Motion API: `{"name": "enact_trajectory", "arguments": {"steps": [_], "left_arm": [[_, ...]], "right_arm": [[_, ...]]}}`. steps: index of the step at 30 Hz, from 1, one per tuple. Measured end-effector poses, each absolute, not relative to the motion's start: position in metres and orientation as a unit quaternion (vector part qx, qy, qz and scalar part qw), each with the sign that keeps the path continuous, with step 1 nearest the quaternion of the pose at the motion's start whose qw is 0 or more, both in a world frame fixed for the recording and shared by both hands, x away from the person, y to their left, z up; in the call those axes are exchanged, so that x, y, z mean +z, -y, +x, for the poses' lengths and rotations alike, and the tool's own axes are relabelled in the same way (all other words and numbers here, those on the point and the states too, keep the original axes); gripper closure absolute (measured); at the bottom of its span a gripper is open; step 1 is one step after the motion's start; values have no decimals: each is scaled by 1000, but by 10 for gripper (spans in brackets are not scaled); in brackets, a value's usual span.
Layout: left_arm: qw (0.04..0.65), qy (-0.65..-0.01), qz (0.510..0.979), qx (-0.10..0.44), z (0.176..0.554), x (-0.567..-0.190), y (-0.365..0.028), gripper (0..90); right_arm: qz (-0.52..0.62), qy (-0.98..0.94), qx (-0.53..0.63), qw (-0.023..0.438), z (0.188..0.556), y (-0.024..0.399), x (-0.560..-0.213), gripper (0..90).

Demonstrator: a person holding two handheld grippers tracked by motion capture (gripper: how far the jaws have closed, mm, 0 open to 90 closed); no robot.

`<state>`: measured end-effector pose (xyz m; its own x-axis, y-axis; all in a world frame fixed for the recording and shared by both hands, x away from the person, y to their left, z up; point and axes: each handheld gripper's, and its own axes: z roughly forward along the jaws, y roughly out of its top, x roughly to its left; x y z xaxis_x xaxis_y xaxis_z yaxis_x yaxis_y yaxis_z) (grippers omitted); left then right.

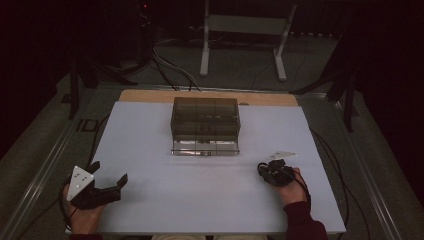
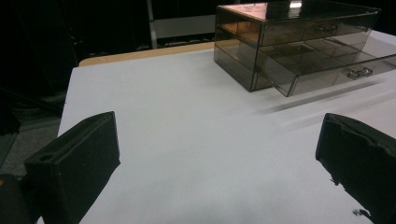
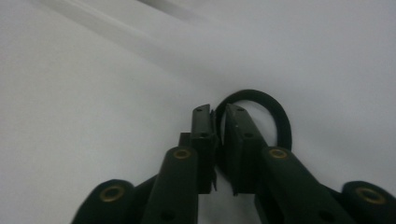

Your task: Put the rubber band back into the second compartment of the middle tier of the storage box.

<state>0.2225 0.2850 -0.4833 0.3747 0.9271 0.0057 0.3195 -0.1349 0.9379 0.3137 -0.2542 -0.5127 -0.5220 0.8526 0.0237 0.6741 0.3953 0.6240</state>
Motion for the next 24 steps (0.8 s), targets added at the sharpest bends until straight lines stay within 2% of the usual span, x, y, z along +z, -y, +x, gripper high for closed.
{"name": "enact_trajectory", "arguments": {"steps": [24], "left_arm": [[470,-456,684,321,222,-483,-284,4]], "right_arm": [[476,-805,321,148,310,259,-505,884]]}}
